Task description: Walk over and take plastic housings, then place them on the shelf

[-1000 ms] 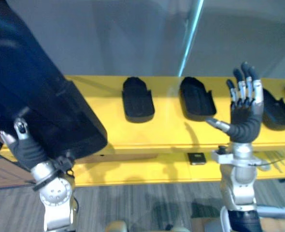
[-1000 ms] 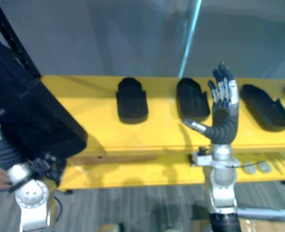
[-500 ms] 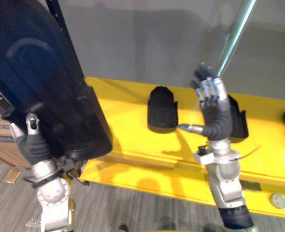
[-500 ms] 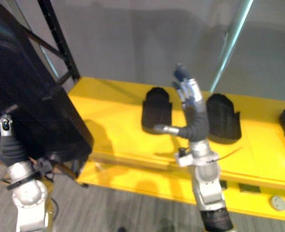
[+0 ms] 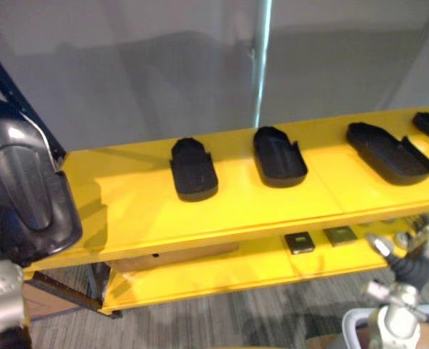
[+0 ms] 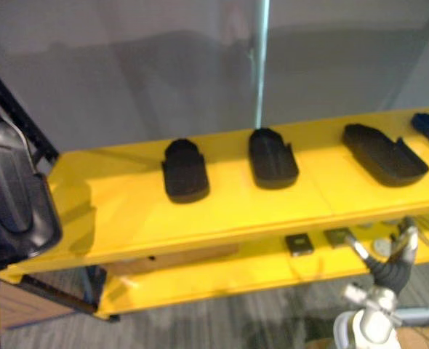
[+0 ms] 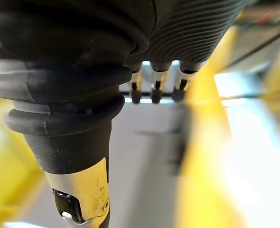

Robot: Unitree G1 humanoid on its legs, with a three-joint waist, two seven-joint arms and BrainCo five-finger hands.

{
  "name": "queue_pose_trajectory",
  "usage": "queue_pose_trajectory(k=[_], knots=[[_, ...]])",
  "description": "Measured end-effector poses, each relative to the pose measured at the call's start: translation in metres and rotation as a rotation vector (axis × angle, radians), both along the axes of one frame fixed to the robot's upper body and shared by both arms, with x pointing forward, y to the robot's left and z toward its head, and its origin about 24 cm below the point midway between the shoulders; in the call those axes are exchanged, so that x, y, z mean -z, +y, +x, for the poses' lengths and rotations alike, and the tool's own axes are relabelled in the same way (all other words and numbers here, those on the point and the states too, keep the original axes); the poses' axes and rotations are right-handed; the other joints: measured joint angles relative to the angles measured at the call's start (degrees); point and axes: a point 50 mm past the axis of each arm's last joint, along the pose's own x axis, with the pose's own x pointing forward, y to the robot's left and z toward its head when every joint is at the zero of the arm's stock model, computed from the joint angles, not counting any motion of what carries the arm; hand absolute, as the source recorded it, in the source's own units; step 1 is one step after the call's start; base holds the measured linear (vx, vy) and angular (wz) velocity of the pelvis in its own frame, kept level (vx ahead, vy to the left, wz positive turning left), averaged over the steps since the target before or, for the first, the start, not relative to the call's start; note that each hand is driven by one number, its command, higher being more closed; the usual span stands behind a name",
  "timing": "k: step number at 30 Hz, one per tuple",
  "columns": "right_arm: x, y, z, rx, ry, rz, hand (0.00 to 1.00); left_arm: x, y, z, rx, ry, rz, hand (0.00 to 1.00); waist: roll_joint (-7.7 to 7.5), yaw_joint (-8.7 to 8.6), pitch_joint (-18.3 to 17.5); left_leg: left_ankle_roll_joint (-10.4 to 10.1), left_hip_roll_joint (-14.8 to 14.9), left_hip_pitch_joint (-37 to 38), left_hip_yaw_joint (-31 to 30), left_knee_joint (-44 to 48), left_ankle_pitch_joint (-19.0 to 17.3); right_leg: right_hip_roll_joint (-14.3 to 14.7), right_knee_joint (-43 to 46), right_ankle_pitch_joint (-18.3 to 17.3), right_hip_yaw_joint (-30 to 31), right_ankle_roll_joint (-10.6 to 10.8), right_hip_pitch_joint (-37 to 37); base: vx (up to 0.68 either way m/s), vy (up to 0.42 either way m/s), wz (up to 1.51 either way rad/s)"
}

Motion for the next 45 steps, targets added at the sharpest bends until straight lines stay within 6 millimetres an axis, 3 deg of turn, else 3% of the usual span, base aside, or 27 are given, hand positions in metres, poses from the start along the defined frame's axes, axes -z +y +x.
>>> queue_pose_trajectory(k=[6, 10, 12, 15, 21, 26, 28, 31, 38, 39, 45], knots=[[0.061, 0.009, -0.038, -0.018, 0.337, 0.081, 0.00, -0.010, -0.012, 0.035, 0.129, 0.157, -0.043, 1.00, 0.62, -0.99, 0.38, -0.33, -0.32, 0.25, 1.49, 0.32, 0.22, -0.02, 0.08, -0.01, 0.68, -0.02, -0.48, 0.05, 0.014, -0.06], [0.074, 0.011, -0.048, -0.032, 0.426, 0.120, 0.00, -0.016, -0.007, 0.040, 0.116, 0.256, -0.033, 1.00, 1.90, -1.69, 1.74, -0.67, -0.12, 0.02, 2.59, 0.33, 0.41, -0.04, 1.21, -0.09, 1.77, -0.14, -2.18, -0.01, 0.011, -0.14], [0.080, 0.012, -0.053, -0.026, 0.464, 0.133, 0.00, -0.028, -0.008, 0.048, 0.123, 0.252, -0.036, 1.00, 2.21, -2.26, 3.72, -1.06, 0.00, -0.17, 2.57, 0.32, 0.66, -0.10, 2.18, -0.20, 1.73, -0.26, -2.87, -0.06, -0.001, 0.01], [0.082, 0.015, -0.054, -0.036, 0.484, 0.142, 0.00, -0.036, -0.002, 0.046, 0.099, 0.257, -0.035, 1.00, 2.12, -3.50, 5.14, -1.19, 0.14, -0.37, 2.71, 0.31, 0.79, -0.05, 2.95, -0.36, 1.83, -0.39, -3.54, -0.06, 0.004, -0.02], [0.089, 0.014, -0.060, -0.023, 0.531, 0.157, 0.00, -0.020, 0.001, 0.042, 0.057, 0.353, -0.045, 1.00, 1.85, -4.60, 8.45, -1.02, 0.13, -1.81, 4.17, 0.64, 0.85, -0.04, 4.17, -0.32, 3.45, -0.27, -6.21, -0.03, 0.015, -0.09], [0.086, 0.008, -0.055, -0.030, 0.518, 0.161, 0.00, -0.017, -0.002, 0.045, 0.038, 0.358, -0.052, 1.00, 0.32, -5.46, 13.62, 0.10, 1.44, -6.17, 4.34, 8.69, -2.31, 0.01, 5.95, -0.20, 4.71, -0.33, -8.19, -0.01, 0.003, -0.05], [0.084, 0.005, -0.053, -0.033, 0.513, 0.146, 0.00, -0.013, -0.004, 0.047, 0.022, 0.329, -0.079, 1.00, 0.42, -5.68, 14.29, 0.33, 1.99, -8.36, 4.38, 12.27, -4.01, 0.09, 6.27, -0.20, 4.92, -0.32, -9.05, -0.01, 0.010, -0.07], [0.080, 0.005, -0.041, -0.048, 0.479, 0.140, 0.00, -0.027, -0.007, 0.055, -0.004, 0.249, -0.070, 1.00, 0.45, -5.70, 18.16, 0.50, 3.80, -10.33, 4.41, 18.00, -6.97, 0.73, 7.45, -0.33, 5.33, -0.47, -9.21, -0.05, 0.008, -0.07], [0.077, 0.007, -0.028, -0.039, 0.430, 0.166, 0.00, -0.059, -0.015, 0.070, -0.024, 0.124, -0.037, 1.00, -0.34, -5.14, 22.42, 1.67, 5.32, -15.70, 4.24, 24.38, -9.76, 0.94, 9.74, -0.20, 6.18, -0.17, -12.84, -0.08, 0.033, -0.02], [0.077, 0.007, -0.027, -0.039, 0.427, 0.168, 0.00, -0.060, -0.015, 0.071, -0.036, 0.123, -0.038, 0.00, -0.65, -5.26, 22.65, 1.89, 5.45, -16.64, 4.08, 25.21, -10.08, 0.93, 9.84, -0.19, 6.14, -0.15, -13.22, -0.04, 0.058, 0.01], [0.077, 0.009, -0.026, -0.016, 0.411, 0.179, 0.00, -0.073, -0.016, 0.074, -0.092, 0.070, -0.034, 0.00, -1.18, -4.62, 24.42, 1.97, 5.83, -18.27, 3.16, 27.54, -10.96, 1.03, 10.66, -0.29, 6.10, -0.29, -13.91, 0.01, 0.025, 0.07]])
